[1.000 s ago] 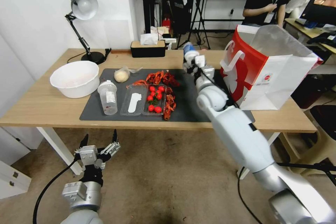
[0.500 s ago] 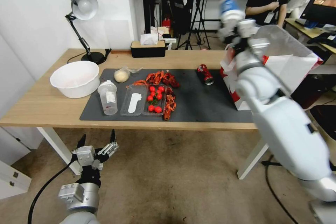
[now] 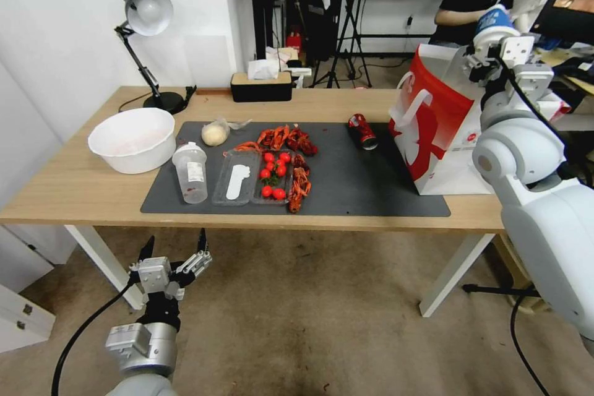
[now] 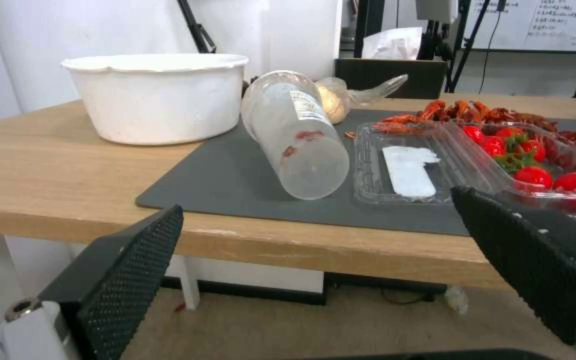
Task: Pick up the trash from the table and place it into the takeout bag.
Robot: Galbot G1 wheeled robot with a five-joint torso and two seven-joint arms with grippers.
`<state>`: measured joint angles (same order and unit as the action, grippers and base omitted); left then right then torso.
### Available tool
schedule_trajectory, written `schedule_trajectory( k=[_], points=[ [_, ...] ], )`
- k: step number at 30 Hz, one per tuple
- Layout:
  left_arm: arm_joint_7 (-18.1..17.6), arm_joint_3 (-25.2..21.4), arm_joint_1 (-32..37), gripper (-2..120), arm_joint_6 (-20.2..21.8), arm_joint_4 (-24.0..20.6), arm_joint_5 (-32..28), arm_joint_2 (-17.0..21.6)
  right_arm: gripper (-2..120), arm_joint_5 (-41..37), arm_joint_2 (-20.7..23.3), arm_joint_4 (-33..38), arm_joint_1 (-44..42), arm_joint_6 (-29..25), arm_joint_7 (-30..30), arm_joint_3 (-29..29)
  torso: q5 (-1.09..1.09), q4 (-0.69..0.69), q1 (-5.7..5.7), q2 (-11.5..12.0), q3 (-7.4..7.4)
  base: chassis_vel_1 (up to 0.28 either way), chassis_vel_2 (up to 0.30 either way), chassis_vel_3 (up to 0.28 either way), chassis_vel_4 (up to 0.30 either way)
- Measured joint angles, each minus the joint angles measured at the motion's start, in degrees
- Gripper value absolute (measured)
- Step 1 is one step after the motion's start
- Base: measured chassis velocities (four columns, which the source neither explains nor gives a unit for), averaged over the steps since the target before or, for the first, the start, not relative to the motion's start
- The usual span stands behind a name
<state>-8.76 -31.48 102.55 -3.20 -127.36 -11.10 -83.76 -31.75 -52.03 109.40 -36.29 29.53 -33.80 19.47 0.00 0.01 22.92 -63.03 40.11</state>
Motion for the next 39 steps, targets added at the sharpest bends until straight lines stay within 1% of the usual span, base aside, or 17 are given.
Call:
schedule_trajectory(
  k=[2,10,14,16,17,19,21,22,25,26,29,30,32,33,36,37,39],
  points=[
    [0.0,-0.1,-0.1,100,0.0,0.0,0.1,0.1,98,0.0,0.3,0.0,-1.1,-0.5,0.6,0.9,0.00,-0.01,0.00,0.0,0.00,0.000,0.000,0.000,0.000],
    [0.1,0.1,0.1,100,0.1,0.0,0.7,-0.1,100,0.1,0.7,0.7,-3.2,-1.7,1.9,2.0,0.00,-0.01,0.00,0.0,0.00,0.000,0.000,0.000,0.000],
    [0.2,0.3,0.6,100,0.1,-0.2,1.0,-0.1,100,-1.6,0.8,3.1,-4.9,-3.8,4.3,2.4,0.00,-0.01,0.00,0.0,0.00,0.000,0.000,0.000,0.000],
    [0.3,0.3,0.8,100,0.1,-0.3,1.0,0.0,100,-5.4,1.3,6.1,-6.4,-4.8,6.5,2.6,0.00,-0.01,0.00,0.0,0.00,0.000,0.000,0.000,0.000],
    [0.3,0.3,0.8,100,0.1,-0.3,1.0,0.0,100,-5.4,1.3,6.1,-6.4,-4.8,6.5,2.6,0.00,-0.01,0.00,0.0,0.00,0.000,0.000,0.000,0.000],
    [0.3,0.3,0.8,100,0.1,-0.3,1.0,-0.1,100,-8.0,1.7,8.8,-8.3,-6.6,9.8,3.1,-0.01,0.00,0.00,0.0,0.00,0.000,0.000,0.000,0.000],
    [0.3,0.3,0.7,100,0.0,-0.3,1.0,-0.2,100,-8.3,2.1,10.4,-10.4,-8.6,13.1,3.8,-0.01,-0.01,0.00,0.0,0.00,0.000,0.000,0.000,0.000],
    [0.3,0.3,0.7,100,0.0,-0.3,1.0,-0.2,100,-8.3,2.1,10.4,-10.4,-8.6,13.1,3.8,-0.01,-0.01,0.00,0.0,0.00,0.000,0.000,0.000,0.000],
    [0.3,0.3,0.6,100,-0.1,-0.3,1.0,-0.4,100,-8.2,2.2,12.5,-15.3,-12.3,17.9,5.3,0.00,-0.01,0.00,0.0,0.00,0.000,0.000,0.000,0.000],
    [0.3,0.3,0.6,100,-0.1,-0.3,1.0,-0.4,100,-8.2,2.2,12.5,-15.3,-12.3,17.9,5.3,0.00,-0.01,0.00,0.0,0.00,0.000,0.000,0.000,0.000],
    [0.3,0.3,0.6,100,-0.2,-0.2,1.0,-0.4,100,-7.6,2.1,13.8,-19.0,-14.4,20.4,6.5,-0.01,-0.01,0.00,0.0,0.00,0.000,0.000,0.000,0.000],
    [0.3,0.2,0.6,100,-0.2,-0.1,1.0,-0.3,100,-6.4,1.7,14.9,-22.5,-15.9,21.9,7.4,0.00,-0.02,0.00,0.0,0.00,0.000,0.000,0.000,0.000],
    [0.3,0.2,0.5,100,-0.3,0.0,0.9,-0.3,100,-4.5,0.7,16.2,-27.2,-17.9,22.9,8.4,-0.01,-0.01,0.00,0.0,0.00,0.000,0.000,0.000,0.000],
    [0.3,0.2,0.5,100,-0.3,0.0,0.9,-0.3,100,-4.5,0.7,16.2,-27.2,-17.9,22.9,8.4,-0.01,-0.01,0.00,0.0,0.00,0.000,0.000,0.000,0.000],
    [0.3,0.3,0.4,100,-0.4,0.1,0.8,-0.1,100,-0.8,-2.2,17.5,-34.7,-21.3,24.1,10.1,-0.01,-0.02,0.00,0.0,0.00,0.000,0.000,0.000,0.000],
    [0.3,0.3,0.4,100,-0.4,0.1,0.8,-0.1,100,-0.8,-2.2,17.5,-34.7,-21.3,24.1,10.1,-0.01,-0.02,0.00,0.0,0.00,0.000,0.000,0.000,0.000],
    [0.3,0.3,0.2,100,-0.4,0.2,0.7,-0.1,100,1.4,-4.2,17.7,-38.3,-23.6,24.6,10.6,0.00,-0.01,0.00,0.0,-0.01,0.000,0.000,0.000,0.000]
  ],
)
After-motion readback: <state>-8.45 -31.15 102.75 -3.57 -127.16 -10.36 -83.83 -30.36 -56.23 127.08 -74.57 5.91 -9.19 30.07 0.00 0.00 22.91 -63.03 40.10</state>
